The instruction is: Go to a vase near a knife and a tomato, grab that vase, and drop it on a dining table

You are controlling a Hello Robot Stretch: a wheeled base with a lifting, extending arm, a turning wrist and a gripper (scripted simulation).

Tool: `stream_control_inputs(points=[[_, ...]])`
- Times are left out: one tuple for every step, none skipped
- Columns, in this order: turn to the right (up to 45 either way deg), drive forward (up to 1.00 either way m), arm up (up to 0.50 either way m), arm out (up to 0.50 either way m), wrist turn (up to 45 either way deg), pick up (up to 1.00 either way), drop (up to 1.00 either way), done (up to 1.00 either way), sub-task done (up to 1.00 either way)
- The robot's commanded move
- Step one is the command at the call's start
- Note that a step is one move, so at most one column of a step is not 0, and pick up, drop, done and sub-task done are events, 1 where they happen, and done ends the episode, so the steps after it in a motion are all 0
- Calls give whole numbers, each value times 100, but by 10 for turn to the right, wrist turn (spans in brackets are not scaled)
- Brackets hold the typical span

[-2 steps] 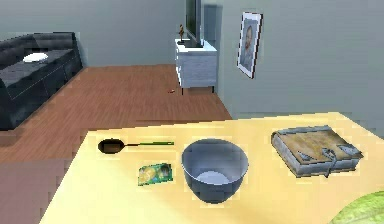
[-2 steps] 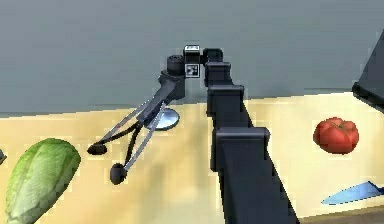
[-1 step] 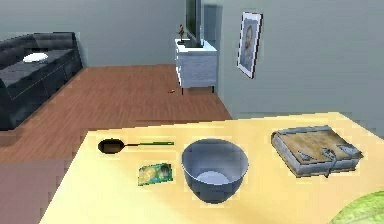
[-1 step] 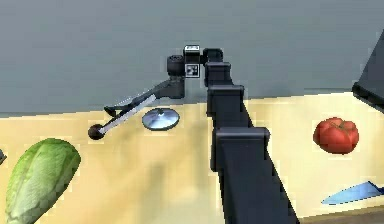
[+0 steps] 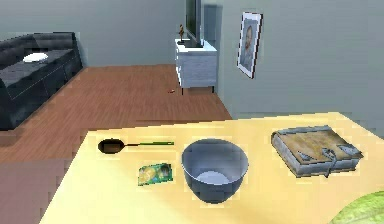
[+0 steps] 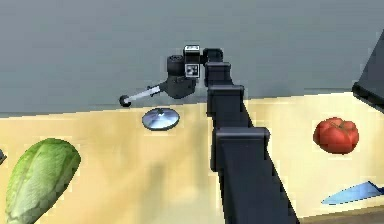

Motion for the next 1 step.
stream_control_inputs(points=[[0,0,0,0,90,0,0,0,0]])
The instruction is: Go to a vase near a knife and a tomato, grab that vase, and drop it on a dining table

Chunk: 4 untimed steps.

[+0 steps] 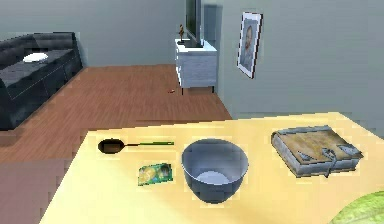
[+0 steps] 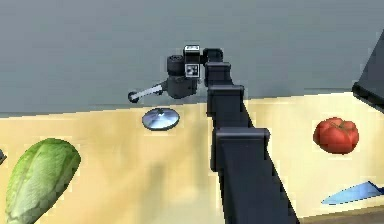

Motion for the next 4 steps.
stream_control_inputs(points=[[0,0,-14,0,0,0,0,0,0],[0,0,0,0,0,100,0,0,0],[0,0,10,0,0,0,0,0,0],[0,0,4,0,0,0,0,0,0]])
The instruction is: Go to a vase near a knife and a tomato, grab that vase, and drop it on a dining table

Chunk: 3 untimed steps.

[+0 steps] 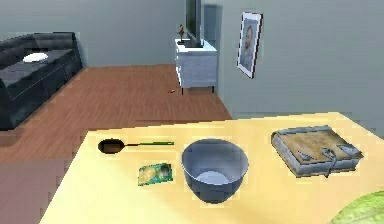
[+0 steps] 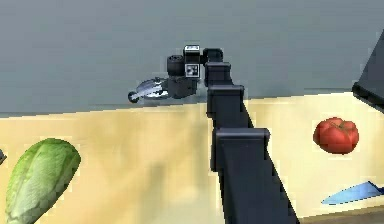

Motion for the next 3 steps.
stream_control_inputs(points=[[0,0,0,0,-450,0,0,0,0],[0,0,0,0,-450,0,0,0,0],[0,0,0,0,-30,0,0,0,0]])
